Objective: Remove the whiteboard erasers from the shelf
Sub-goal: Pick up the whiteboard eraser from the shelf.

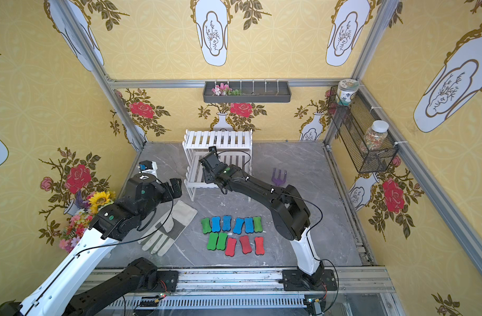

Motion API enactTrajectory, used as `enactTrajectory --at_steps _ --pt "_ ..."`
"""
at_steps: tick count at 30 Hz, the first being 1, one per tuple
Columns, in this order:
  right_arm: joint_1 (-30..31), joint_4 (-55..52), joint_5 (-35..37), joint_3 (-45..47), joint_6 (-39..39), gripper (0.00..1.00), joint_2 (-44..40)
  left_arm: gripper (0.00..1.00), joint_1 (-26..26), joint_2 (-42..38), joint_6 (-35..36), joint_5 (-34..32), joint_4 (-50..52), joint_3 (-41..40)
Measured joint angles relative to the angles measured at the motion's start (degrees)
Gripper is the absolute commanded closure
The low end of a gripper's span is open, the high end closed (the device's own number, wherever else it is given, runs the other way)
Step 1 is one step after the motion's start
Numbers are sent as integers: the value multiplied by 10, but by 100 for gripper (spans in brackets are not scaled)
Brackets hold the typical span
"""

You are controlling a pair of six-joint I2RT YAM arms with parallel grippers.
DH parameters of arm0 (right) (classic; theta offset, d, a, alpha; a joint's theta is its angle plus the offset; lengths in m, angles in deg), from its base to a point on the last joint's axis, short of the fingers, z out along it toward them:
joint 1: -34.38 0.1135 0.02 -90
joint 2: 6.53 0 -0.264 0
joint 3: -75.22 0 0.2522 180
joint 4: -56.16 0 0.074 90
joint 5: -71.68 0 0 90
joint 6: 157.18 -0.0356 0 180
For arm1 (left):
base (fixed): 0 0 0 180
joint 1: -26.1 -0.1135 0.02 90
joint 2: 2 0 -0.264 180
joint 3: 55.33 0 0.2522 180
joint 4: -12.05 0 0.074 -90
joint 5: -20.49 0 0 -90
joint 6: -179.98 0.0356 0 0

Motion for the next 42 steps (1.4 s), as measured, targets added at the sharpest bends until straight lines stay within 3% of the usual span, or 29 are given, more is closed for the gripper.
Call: enactTrajectory --at_steps 13,24,32,42 --pt "-2 -30 2 -45 -2 45 30 1 0 -1 0 0 0 -4" --pt "-2 -32 4 -54 -6 62 42 1 0 -1 0 0 0 -5" --pt "5 -25 0 -30 -4 65 -12 1 0 -8 -2 0 -2 -8" --pt "24 -42 -139 70 -81 65 -121 1 0 -30 -14 5 -4 -22"
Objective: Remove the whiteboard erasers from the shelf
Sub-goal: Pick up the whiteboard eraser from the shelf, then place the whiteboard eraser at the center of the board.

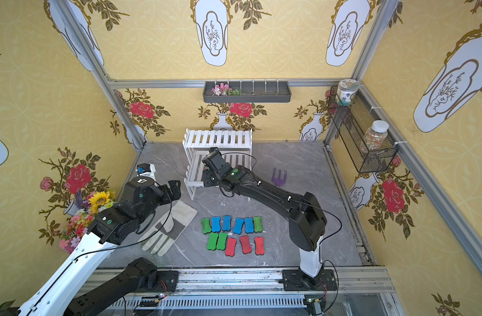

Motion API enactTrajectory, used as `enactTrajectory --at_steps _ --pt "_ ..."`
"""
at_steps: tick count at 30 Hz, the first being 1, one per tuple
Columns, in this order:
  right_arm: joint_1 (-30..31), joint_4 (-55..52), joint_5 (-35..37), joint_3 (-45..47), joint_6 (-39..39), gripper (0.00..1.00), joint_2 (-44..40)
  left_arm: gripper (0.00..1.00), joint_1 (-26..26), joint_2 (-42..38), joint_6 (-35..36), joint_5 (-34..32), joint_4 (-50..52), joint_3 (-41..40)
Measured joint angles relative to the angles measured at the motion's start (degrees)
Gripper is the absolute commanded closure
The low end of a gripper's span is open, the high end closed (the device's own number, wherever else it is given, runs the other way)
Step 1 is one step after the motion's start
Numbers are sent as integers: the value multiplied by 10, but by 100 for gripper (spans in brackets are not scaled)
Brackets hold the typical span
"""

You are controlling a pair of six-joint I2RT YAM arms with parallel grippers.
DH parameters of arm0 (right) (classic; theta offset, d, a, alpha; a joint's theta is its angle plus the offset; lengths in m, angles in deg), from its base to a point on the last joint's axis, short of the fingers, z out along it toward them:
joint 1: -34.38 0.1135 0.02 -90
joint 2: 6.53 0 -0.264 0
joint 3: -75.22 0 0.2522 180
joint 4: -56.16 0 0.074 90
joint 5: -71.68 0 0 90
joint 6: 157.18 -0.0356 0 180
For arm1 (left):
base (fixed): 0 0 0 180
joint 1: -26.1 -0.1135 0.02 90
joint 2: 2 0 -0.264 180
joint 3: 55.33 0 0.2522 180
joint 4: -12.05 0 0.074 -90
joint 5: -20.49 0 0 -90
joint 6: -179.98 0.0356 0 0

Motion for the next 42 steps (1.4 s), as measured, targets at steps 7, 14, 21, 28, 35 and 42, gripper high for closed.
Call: enactTrajectory --at_steps 7,14,21,28,35,42 --pt "53 -126 -93 1 -41 65 4 1 0 -27 -1 8 -9 -1" --pt "111 -217 -148 -19 -80 66 71 1 0 -28 -1 17 -13 -1" --pt "155 -264 -158 -47 -72 66 130 1 0 -30 1 23 -13 -4" --pt "178 -293 -139 -74 -45 65 166 1 0 -29 3 23 -13 -4" --pt "183 -285 -104 -68 -16 64 168 0 0 -32 3 18 -11 -1" --pt "185 -250 -83 -49 5 55 168 1 0 -33 3 11 3 14"
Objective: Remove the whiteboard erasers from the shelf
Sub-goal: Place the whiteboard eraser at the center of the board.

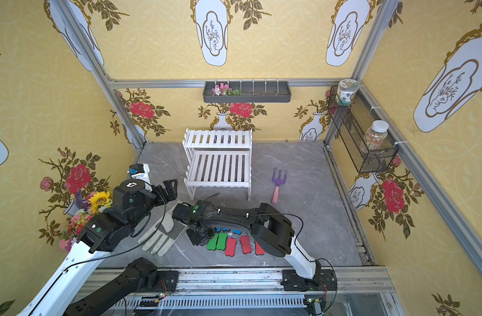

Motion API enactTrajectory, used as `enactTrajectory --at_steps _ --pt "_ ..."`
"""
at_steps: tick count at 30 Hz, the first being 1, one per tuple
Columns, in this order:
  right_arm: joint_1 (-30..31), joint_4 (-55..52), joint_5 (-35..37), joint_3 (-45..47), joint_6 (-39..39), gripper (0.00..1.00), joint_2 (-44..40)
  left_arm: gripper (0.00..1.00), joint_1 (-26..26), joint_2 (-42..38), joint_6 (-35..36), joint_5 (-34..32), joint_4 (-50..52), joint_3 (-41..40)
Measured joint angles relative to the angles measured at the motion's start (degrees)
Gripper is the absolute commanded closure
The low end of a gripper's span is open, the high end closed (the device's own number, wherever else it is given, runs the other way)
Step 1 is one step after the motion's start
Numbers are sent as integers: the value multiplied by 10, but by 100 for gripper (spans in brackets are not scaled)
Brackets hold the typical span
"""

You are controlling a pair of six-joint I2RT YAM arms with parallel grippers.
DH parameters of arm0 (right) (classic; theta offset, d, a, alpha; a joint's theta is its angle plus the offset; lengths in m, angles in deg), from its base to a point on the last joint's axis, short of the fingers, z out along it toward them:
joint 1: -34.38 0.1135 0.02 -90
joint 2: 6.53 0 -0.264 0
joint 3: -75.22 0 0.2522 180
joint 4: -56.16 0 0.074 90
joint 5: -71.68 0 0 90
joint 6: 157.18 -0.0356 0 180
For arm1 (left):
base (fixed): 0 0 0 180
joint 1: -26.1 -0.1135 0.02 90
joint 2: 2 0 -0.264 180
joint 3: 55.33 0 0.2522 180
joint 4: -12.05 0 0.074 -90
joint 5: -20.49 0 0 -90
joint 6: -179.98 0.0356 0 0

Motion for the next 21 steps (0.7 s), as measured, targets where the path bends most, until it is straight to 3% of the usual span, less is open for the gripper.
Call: enactTrajectory --at_steps 5,13,21 --pt "0 29 -2 15 12 47 0 1 0 0 0 -9 7 7" --pt "-8 66 -27 53 25 42 -28 1 0 0 -1 -16 22 9" --pt "-36 90 -41 65 68 50 -67 0 0 -2 -5 -22 37 26"
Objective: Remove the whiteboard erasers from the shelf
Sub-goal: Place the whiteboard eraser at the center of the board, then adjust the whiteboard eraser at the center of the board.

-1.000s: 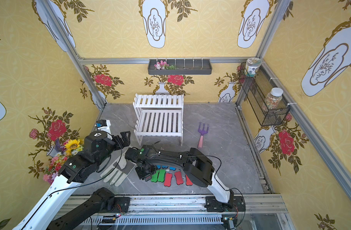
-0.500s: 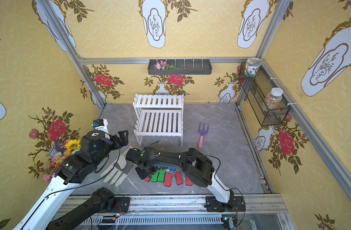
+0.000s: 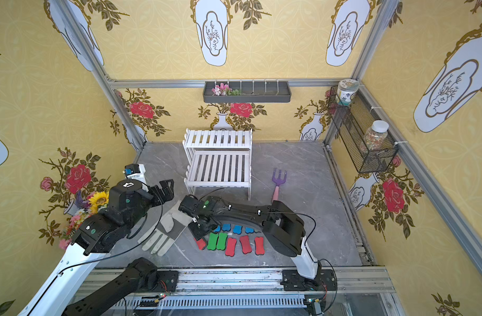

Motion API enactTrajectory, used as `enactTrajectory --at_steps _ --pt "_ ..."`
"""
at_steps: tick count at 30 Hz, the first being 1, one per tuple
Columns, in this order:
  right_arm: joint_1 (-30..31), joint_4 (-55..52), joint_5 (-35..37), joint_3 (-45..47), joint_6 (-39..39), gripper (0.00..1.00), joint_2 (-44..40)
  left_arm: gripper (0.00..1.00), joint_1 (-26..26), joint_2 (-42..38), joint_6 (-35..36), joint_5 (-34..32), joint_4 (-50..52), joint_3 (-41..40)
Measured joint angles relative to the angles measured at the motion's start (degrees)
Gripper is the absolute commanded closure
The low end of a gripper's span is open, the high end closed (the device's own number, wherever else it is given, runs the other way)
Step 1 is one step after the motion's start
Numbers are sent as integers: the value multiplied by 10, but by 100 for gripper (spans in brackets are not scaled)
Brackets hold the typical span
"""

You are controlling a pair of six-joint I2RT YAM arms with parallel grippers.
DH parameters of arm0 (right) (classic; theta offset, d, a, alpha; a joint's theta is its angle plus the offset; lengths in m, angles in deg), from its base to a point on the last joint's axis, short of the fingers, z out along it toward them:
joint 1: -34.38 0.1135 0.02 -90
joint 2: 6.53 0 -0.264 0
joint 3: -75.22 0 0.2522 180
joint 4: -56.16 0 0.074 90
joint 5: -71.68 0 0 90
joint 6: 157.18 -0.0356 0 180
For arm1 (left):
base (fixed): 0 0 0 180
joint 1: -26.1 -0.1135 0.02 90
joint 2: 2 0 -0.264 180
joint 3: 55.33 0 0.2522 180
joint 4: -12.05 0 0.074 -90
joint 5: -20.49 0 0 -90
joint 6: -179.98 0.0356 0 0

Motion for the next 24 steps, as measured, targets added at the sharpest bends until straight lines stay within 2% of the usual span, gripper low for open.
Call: enactTrajectory --at_steps 7,12,24 --pt "-28 -21 -25 -3 60 70 9 1 0 -2 0 -12 9 14" --pt "-31 -54 15 0 89 76 3 1 0 -2 1 -20 12 16" --pt "0 -78 35 3 130 89 19 0 0 -3 5 -38 16 16"
